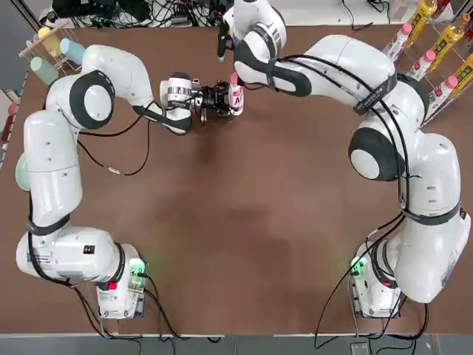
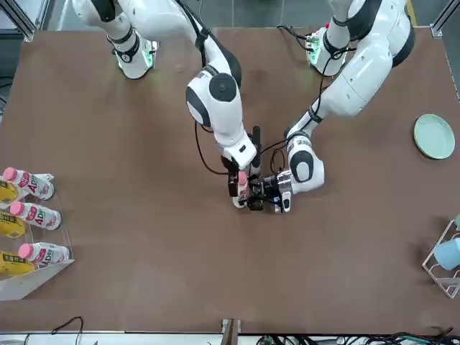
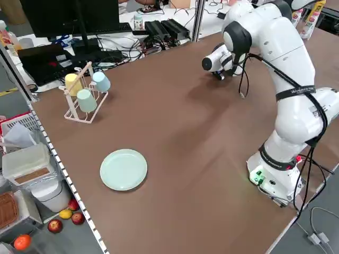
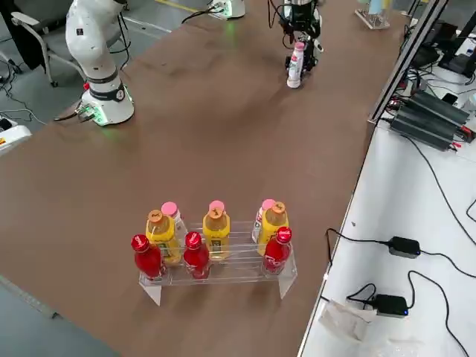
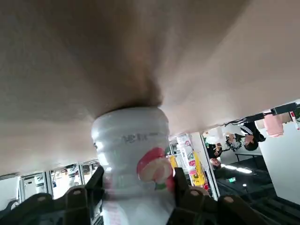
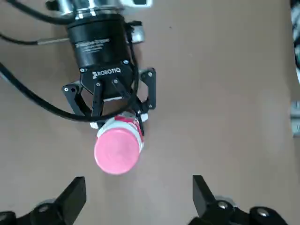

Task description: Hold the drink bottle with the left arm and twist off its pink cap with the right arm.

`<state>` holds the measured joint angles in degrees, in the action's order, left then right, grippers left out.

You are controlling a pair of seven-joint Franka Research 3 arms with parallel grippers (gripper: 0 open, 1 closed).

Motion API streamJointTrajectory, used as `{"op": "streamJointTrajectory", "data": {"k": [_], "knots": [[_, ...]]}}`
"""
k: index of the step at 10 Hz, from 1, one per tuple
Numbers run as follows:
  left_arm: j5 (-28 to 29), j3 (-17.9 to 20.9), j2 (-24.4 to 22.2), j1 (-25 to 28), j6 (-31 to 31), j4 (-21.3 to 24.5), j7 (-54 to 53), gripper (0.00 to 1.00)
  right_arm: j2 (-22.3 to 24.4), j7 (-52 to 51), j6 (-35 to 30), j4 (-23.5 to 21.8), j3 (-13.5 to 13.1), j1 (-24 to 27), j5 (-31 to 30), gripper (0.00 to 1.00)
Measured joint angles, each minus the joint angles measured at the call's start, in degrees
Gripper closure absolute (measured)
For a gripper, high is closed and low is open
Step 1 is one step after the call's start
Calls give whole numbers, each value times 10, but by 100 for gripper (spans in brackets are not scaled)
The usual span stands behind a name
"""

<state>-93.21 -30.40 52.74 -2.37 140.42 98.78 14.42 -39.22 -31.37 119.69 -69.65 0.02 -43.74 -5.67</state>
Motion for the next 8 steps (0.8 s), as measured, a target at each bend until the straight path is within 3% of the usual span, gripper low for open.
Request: {"op": "streamJointTrajectory", "data": {"k": [3,8], "knots": [[0,0,0,0,0,0,0,38,25,219,-43,1,3,-3,2,0],[0,0,3,-1,0,-5,0,38,27,510,-44,0,4,-5,2,2]]}}
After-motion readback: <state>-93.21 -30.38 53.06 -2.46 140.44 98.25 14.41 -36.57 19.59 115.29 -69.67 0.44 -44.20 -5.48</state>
